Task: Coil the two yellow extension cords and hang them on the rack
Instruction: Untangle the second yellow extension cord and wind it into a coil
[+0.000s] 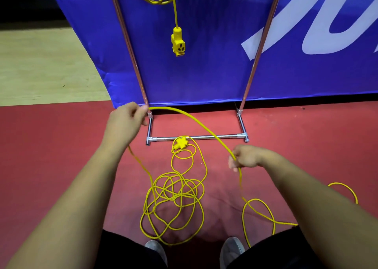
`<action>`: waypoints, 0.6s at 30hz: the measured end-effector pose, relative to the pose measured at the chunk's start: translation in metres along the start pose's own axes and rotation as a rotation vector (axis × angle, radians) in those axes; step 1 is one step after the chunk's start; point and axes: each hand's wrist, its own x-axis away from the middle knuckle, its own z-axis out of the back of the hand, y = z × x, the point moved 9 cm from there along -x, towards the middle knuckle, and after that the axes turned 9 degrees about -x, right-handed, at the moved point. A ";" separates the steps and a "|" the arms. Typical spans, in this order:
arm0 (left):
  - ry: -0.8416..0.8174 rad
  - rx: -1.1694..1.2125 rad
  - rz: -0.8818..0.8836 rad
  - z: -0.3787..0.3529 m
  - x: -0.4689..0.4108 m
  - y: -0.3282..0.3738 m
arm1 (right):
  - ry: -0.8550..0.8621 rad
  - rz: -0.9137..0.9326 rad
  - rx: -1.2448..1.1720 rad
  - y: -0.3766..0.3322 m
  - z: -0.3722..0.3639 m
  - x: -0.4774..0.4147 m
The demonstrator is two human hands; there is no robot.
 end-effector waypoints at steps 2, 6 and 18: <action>-0.135 -0.238 -0.110 -0.021 0.003 0.002 | 0.083 0.081 -0.127 -0.022 0.012 0.002; -0.154 -0.140 -0.410 -0.050 0.021 0.048 | 0.097 0.305 -0.163 -0.098 0.010 0.019; -0.153 0.688 -0.021 -0.028 0.014 0.045 | 0.122 0.149 -0.128 -0.044 0.019 0.009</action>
